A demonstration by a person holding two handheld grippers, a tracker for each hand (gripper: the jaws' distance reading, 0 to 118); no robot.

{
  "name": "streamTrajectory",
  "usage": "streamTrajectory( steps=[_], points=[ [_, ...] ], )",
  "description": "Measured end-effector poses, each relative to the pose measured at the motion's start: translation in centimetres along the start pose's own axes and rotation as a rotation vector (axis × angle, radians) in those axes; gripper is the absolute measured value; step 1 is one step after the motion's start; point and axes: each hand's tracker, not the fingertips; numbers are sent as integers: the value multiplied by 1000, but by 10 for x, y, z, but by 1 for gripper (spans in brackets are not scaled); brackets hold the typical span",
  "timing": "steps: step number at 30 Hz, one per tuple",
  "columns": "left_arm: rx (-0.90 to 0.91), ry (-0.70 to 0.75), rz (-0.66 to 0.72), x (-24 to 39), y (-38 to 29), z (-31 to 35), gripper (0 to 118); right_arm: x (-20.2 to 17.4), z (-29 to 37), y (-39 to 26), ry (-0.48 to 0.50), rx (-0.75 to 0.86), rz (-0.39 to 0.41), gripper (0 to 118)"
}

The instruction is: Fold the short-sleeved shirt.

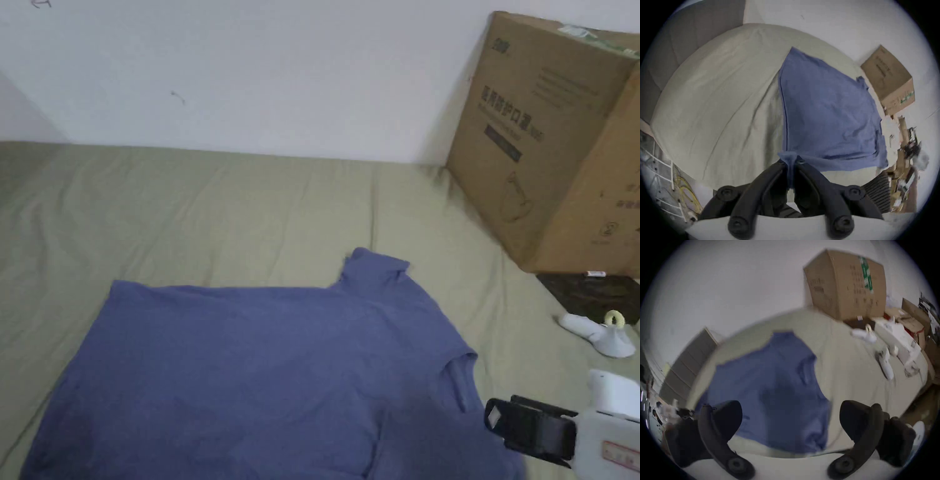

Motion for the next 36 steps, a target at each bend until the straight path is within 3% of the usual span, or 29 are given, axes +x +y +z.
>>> streamTrajectory(
  steps=[3, 6, 8, 10, 11, 12, 14, 18, 23, 27, 36],
  points=[
    [23, -2, 12, 3, 0, 11, 5, 31, -44, -21, -12, -218, 33, 117],
    [21, 12, 3, 7, 1, 12, 5, 33, -71, -35, -88, -337, 144, 115],
    [9, 27, -10, 7, 2, 8, 5, 31, -84, -42, -55, -347, 166, 104],
    [-4, 45, -24, 7, 1, 5, 5, 26, -91, -45, 0, -375, 170, 66],
    [-10, 45, -25, 7, 0, 4, 5, 23, -94, -48, -16, -393, 189, 55],
    [-12, 41, -26, 5, 2, 2, 5, 19, -93, -52, -58, -400, 243, 38],
    [-20, 39, -17, 2, 2, 3, 5, 16, -83, -54, -6, -395, 302, 7],
    [-30, 27, 0, -5, 1, 4, 5, 19, -64, -56, 15, -375, 294, 7],
    [-49, 19, 4, -11, 1, 5, 5, 27, -45, -50, 55, -338, 211, 7],
    [-52, 9, 12, -12, 5, 8, 5, 23, -32, -44, 55, -317, 210, 7],
    [12, -43, 19, -1, 56, 31, 5, 8, -9, 14, 118, -222, 93, 7]
  ],
)
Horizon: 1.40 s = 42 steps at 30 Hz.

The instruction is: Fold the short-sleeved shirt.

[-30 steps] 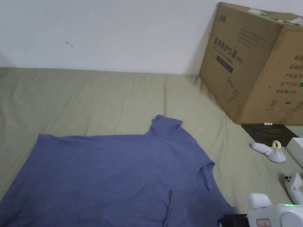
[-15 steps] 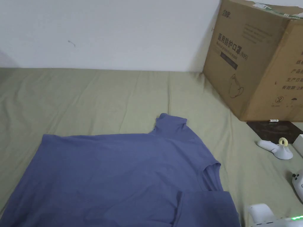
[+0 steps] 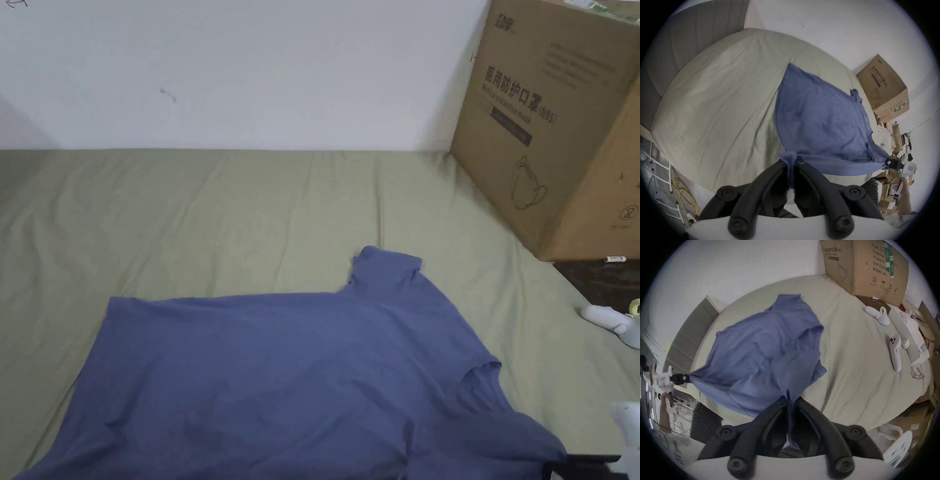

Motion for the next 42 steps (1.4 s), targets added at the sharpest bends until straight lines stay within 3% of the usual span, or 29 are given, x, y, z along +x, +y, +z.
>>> streamTrajectory(
  steps=[6, 12, 17, 21, 22, 23, 24, 25, 26, 32, 36, 38, 39, 40, 41, 42],
  points=[
    [40, -35, -5, 7, 79, -38, 5, 4, -31, 87, 88, 17, -145, 7],
    [38, -41, 25, 2, 136, -126, 5, 18, -124, 164, 46, -30, -225, 7],
    [7, -42, 24, 0, 144, -174, 6, 30, -176, 174, 11, -26, -383, 7],
    [-31, -30, 31, -4, 136, -182, 7, 25, -187, 159, -15, -8, -357, 11],
    [-20, -49, 28, -4, 133, -178, 12, 25, -184, 156, -7, 11, -336, 21],
    [8, -59, 6, -2, 131, -172, 28, 24, -179, 153, 7, 27, -322, 41],
    [17, -81, -7, -1, 130, -166, 72, 22, -174, 151, 11, 38, -309, 79],
    [7, -79, -12, 3, 129, -160, 106, 22, -168, 150, 18, 45, -285, 100],
    [9, -87, -24, 5, 126, -152, 118, 19, -159, 149, 16, 63, -268, 110],
    [270, -142, -168, 41, 103, -78, 114, -13, -70, 119, 56, 334, -144, 111],
    [465, -85, -223, 62, 54, -37, 113, -40, -25, 76, 89, 503, -97, 110],
    [552, -109, -262, 69, 24, -22, 93, -53, -11, 50, 79, 622, -84, 106],
    [579, -88, -277, 73, 11, -17, 60, -58, -8, 39, 89, 644, -64, 87],
    [595, -68, -287, 73, -2, -11, 26, -60, -7, 28, 81, 667, -49, 53],
    [594, -46, -286, 75, -11, -8, 0, -64, -5, 20, 58, 693, -36, 11],
    [593, -39, -278, 77, -19, -6, 0, -68, -3, 15, 30, 706, -23, 0]
  ],
)
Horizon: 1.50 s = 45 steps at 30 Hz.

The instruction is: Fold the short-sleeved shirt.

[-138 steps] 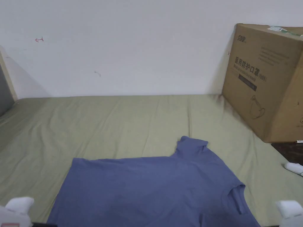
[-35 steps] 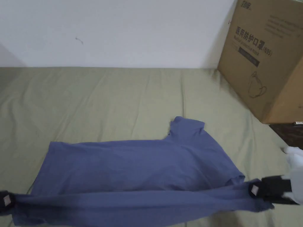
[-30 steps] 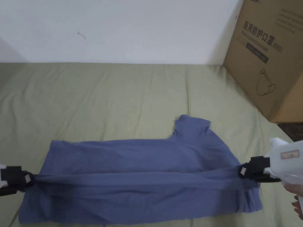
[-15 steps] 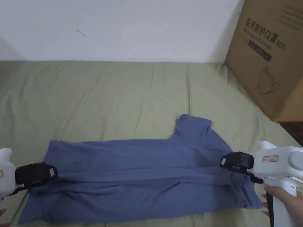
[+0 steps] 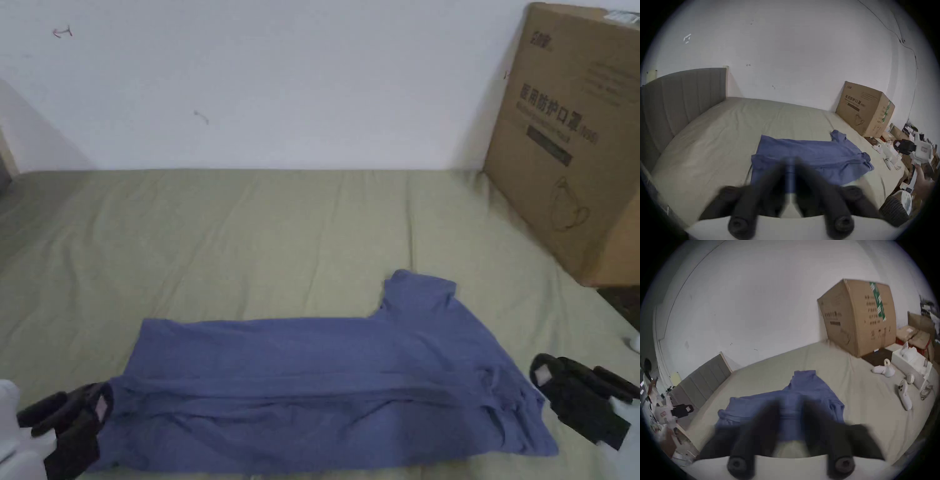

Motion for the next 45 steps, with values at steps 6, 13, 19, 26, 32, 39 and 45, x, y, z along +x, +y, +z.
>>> streamTrajectory(
  steps=[6, 13, 19, 26, 32, 39, 45],
  points=[
    [1, 49, 13, -14, 14, 19, 0, -3, 10, -3, -10, -13, -29, 0],
    [-512, 90, 163, -81, 28, -86, 0, 6, -3, 9, -27, -87, -38, 0],
    [-583, 173, 189, -103, -5, -149, 116, 7, -12, 2, -48, -147, -98, 0],
    [-741, 218, 22, -99, -59, -203, 116, 12, -24, -3, -105, -225, -108, 0],
    [-588, 154, -36, -78, -45, -168, 15, 21, -33, -3, -127, -233, -91, 0],
    [-480, 40, 126, -88, -6, -122, 8, 75, -91, 5, -157, -380, -104, 37],
    [-500, 47, 81, -79, 7, -121, 8, 118, -166, -19, -273, -609, -100, 105]
  ],
)
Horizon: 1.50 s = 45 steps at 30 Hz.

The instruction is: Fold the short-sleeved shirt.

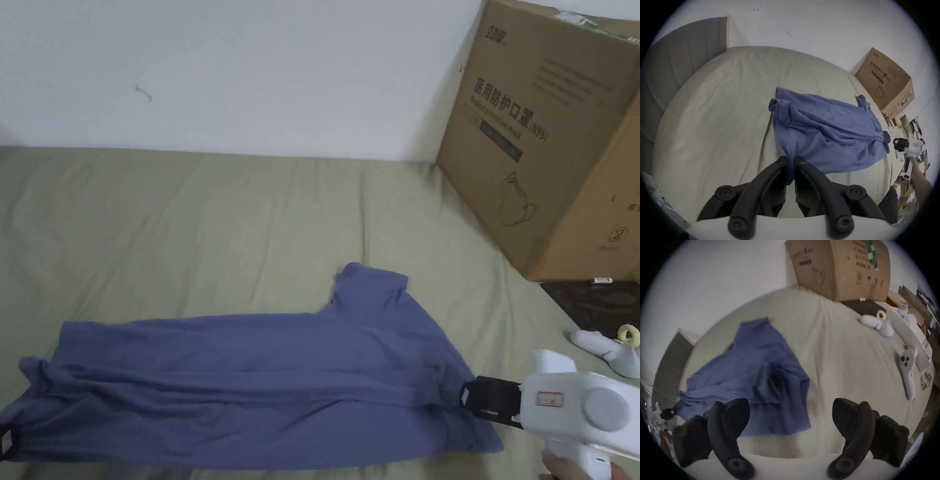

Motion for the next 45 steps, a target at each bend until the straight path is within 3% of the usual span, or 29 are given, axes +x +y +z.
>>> streamTrajectory(
  steps=[3, 6, 7, 8, 9, 11, 13, 20, 24, 27, 32, 35, 39, 41, 42, 43, 44, 45],
  points=[
    [-13, 6, 10, -1, 0, -6, 8, 0, -31, -3, -28, -106, 59, 101],
    [-33, 10, 38, -3, -2, -12, 8, -13, -37, -8, -78, -162, 186, 80],
    [-38, 11, 40, -3, -3, -13, 8, -18, -32, -8, -101, -144, 248, 65],
    [-43, 12, 40, -3, -4, -14, 8, -20, -26, -5, -55, -136, 277, 41],
    [-49, 13, 39, -5, -4, -16, 8, -22, -23, -2, -12, -148, 289, 6],
    [-54, 13, 35, -4, -4, -16, 8, -29, -12, 0, 49, -163, 283, 6],
    [-46, 11, 43, -7, 0, -15, 8, -28, -1, 8, 24, -151, 268, 6],
    [32, -51, 72, -15, 20, 24, 8, -2, 73, 30, 163, -65, 127, 6],
    [43, -85, 78, -20, 14, 56, 8, 1, 113, 15, 206, -76, 88, 6],
    [-12, -70, 50, -19, -10, 72, 8, 14, 122, -10, 249, -135, -5, 6],
    [-123, -60, 49, -22, -74, 81, 8, 32, 116, -68, 208, -209, 11, 6],
    [-173, -38, 50, -30, -110, 70, 8, 41, 100, -99, 194, -257, -24, 6],
    [-168, -16, 123, -39, -130, 51, 8, 45, 79, -123, 179, -252, -22, 6],
    [-166, 9, 95, -35, -130, 46, 9, 43, 76, -127, 172, -241, -34, 7],
    [-160, 22, 72, -32, -130, 46, 18, 51, 73, -125, 176, -240, -53, 10],
    [-160, 33, 58, -29, -130, 47, 35, 51, 74, -125, 174, -238, -64, 18],
    [-161, 44, 48, -27, -129, 48, 60, 50, 75, -125, 163, -241, -68, 35],
    [-157, 86, 20, -27, -127, 50, 98, 48, 79, -124, 132, -243, -64, 66]
  ],
)
